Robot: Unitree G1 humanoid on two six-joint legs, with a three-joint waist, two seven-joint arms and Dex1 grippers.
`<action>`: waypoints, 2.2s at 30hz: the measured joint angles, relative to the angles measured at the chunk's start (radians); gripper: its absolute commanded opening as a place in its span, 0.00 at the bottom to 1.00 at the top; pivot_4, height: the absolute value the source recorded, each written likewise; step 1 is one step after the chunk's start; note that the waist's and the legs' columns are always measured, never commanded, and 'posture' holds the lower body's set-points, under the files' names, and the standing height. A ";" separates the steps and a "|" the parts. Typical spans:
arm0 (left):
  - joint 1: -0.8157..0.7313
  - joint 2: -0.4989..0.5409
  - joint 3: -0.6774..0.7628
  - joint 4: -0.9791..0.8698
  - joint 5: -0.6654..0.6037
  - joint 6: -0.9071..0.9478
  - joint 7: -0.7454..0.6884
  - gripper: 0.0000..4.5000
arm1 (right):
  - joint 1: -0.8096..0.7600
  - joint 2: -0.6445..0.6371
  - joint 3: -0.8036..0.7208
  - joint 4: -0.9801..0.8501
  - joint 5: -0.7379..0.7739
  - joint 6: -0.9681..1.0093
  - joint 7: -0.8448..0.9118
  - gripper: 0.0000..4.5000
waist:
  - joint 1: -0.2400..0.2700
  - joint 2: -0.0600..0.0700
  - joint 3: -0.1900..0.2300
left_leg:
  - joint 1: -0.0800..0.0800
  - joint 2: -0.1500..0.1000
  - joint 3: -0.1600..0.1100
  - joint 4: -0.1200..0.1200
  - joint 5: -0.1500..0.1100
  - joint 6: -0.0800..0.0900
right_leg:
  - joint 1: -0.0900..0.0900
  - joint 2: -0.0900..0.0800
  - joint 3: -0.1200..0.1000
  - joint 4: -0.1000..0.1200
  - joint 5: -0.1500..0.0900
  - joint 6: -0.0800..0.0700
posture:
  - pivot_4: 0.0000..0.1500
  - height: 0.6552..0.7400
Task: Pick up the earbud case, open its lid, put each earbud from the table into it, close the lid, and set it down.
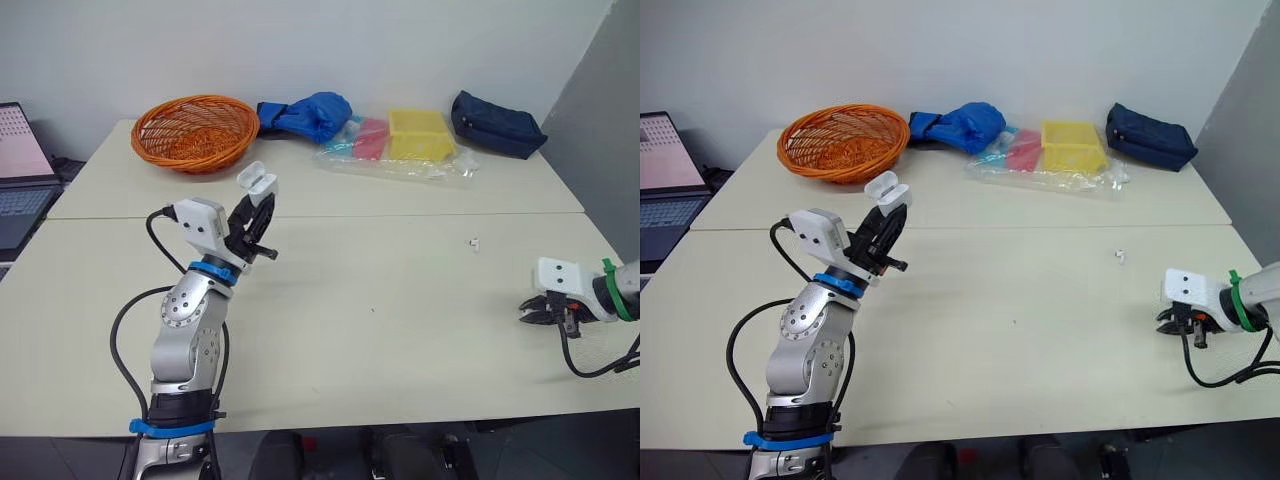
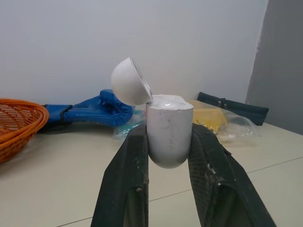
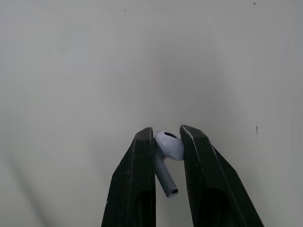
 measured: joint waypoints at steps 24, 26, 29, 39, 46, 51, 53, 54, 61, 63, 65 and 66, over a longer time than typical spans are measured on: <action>0.024 0.012 -0.005 -0.079 -0.009 0.062 0.021 0.17 | -0.004 -0.009 0.017 0.163 -0.155 -0.150 0.064 0.10 | 0.008 0.000 0.000 | 0.000 0.000 -0.001 0.001 0.000 0.000 | 0.001 -0.001 -0.001 0.000 0.000 0.000 | 1.00 1.00; 0.024 0.012 -0.005 -0.079 -0.009 0.063 0.021 0.17 | -0.004 -0.006 0.017 0.169 -0.158 -0.158 0.050 0.10 | 0.008 0.000 0.000 | 0.001 0.000 -0.001 0.001 0.000 0.000 | 0.002 -0.001 -0.001 0.000 0.000 0.000 | 1.00 1.00; 0.024 0.014 -0.005 -0.079 -0.010 0.063 0.020 0.17 | -0.006 -0.004 0.017 0.184 -0.161 -0.177 0.036 0.26 | 0.007 0.000 0.000 | 0.004 -0.001 0.001 0.001 0.000 0.000 | 0.004 -0.001 0.000 0.000 0.000 0.000 | 1.00 1.00; 0.023 0.020 -0.004 -0.079 -0.020 0.064 0.020 0.17 | -0.001 0.001 0.004 0.201 -0.169 -0.220 -0.011 0.64 | 0.008 0.000 0.000 | 0.012 0.000 0.000 -0.001 0.000 0.000 | 0.013 -0.001 0.000 -0.001 -0.003 -0.004 | 1.00 1.00; 0.023 0.019 -0.004 -0.079 -0.020 0.062 0.020 0.17 | 0.034 -0.027 -0.002 0.173 -0.163 -0.225 0.018 0.64 | 0.009 0.000 0.000 | 0.012 -0.001 0.001 -0.001 0.000 0.000 | 0.013 -0.002 0.000 -0.001 -0.003 -0.004 | 1.00 1.00; 0.023 0.012 -0.008 -0.078 -0.019 0.059 0.018 0.17 | 0.045 -0.033 -0.003 0.152 -0.164 -0.147 0.027 0.64 | 0.008 0.000 0.000 | 0.013 0.000 0.000 -0.001 0.000 0.000 | 0.013 -0.002 0.000 -0.001 -0.003 -0.004 | 1.00 1.00; 0.023 0.012 -0.012 -0.078 -0.019 0.058 0.017 0.17 | 0.044 -0.033 -0.003 0.158 -0.168 -0.144 0.015 0.64 | 0.007 0.000 0.000 | 0.013 -0.001 0.001 0.000 0.000 0.000 | 0.013 -0.002 0.000 -0.001 -0.003 -0.005 | 1.00 1.00; 0.024 0.012 -0.013 -0.078 -0.019 0.058 0.017 0.17 | 0.042 -0.033 -0.003 0.163 -0.168 -0.142 0.011 0.64 | 0.007 0.000 0.000 | 0.013 -0.001 0.001 0.000 0.000 0.000 | 0.013 -0.002 0.000 -0.001 -0.004 -0.006 | 1.00 1.00; 0.023 0.018 -0.013 -0.076 -0.019 0.058 0.017 0.17 | 0.028 -0.022 -0.003 0.168 -0.169 -0.086 0.011 0.50 | 0.006 0.000 0.000 | 0.013 -0.001 0.002 0.000 0.000 0.000 | 0.013 -0.002 0.001 -0.001 -0.003 -0.006 | 1.00 1.00; 0.023 0.018 -0.013 -0.076 -0.019 0.058 0.017 0.17 | 0.028 -0.020 -0.003 0.165 -0.169 -0.084 0.011 0.34 | 0.006 0.000 0.000 | 0.013 -0.001 0.002 0.000 0.000 0.000 | 0.013 -0.002 0.002 -0.001 -0.003 -0.006 | 1.00 1.00; 0.023 0.018 -0.013 -0.076 -0.019 0.058 0.017 0.17 | 0.028 -0.019 -0.002 0.164 -0.169 -0.084 0.011 0.18 | 0.005 0.000 0.000 | 0.013 -0.001 0.002 0.000 0.000 0.000 | 0.013 -0.002 0.002 -0.001 -0.003 -0.005 | 1.00 1.00; 0.023 0.018 -0.013 -0.076 -0.019 0.058 0.017 0.17 | 0.028 -0.019 -0.003 0.163 -0.168 -0.084 0.011 0.11 | 0.004 0.000 0.000 | 0.013 -0.001 0.002 0.000 0.000 0.000 | 0.013 -0.002 0.002 -0.001 -0.003 -0.005 | 1.00 1.00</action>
